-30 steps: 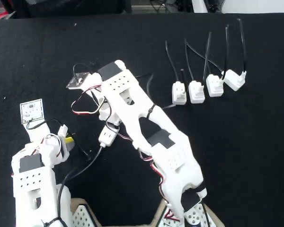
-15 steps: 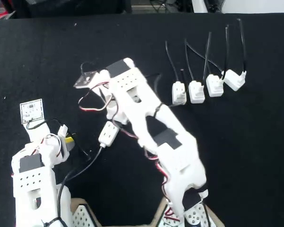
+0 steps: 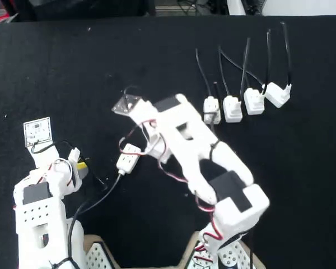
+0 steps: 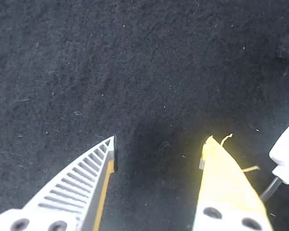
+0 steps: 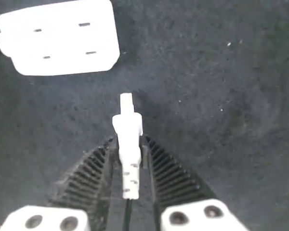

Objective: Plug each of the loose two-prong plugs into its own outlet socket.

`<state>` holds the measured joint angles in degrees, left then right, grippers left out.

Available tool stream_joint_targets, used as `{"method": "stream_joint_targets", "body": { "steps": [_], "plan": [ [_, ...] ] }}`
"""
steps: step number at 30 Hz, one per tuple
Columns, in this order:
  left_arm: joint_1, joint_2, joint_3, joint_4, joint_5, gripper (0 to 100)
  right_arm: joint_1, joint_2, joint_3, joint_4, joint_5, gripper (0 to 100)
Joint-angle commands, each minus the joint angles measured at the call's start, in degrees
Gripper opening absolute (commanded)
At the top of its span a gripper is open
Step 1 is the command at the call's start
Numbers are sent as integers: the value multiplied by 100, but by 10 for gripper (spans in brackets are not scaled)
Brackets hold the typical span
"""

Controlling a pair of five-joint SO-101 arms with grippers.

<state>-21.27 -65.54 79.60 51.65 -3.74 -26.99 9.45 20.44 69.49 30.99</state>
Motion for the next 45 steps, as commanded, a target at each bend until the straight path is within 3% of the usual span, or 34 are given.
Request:
{"method": "stream_joint_targets", "body": {
  "steps": [1, 12, 23, 31, 35, 45],
  "plan": [
    [-57, -62, -163, -53, -18, 288, 105, -673, 567, -510, -53, 16],
    [-57, -62, -163, -53, -18, 288, 97, -1156, 1174, -527, -9, 81],
    [-57, -62, -171, -53, -18, 288, 88, -1156, 1437, -598, -9, 81],
    [-57, -62, -171, -53, -18, 288, 149, -1165, 1859, -1371, 0, 81],
    [-57, -62, -171, -53, -18, 288, 299, -1235, 1815, -1363, 0, 6],
    [-57, -62, -171, -53, -18, 288, 484, -1736, 2070, -1204, 0, 17]
  ]
}}
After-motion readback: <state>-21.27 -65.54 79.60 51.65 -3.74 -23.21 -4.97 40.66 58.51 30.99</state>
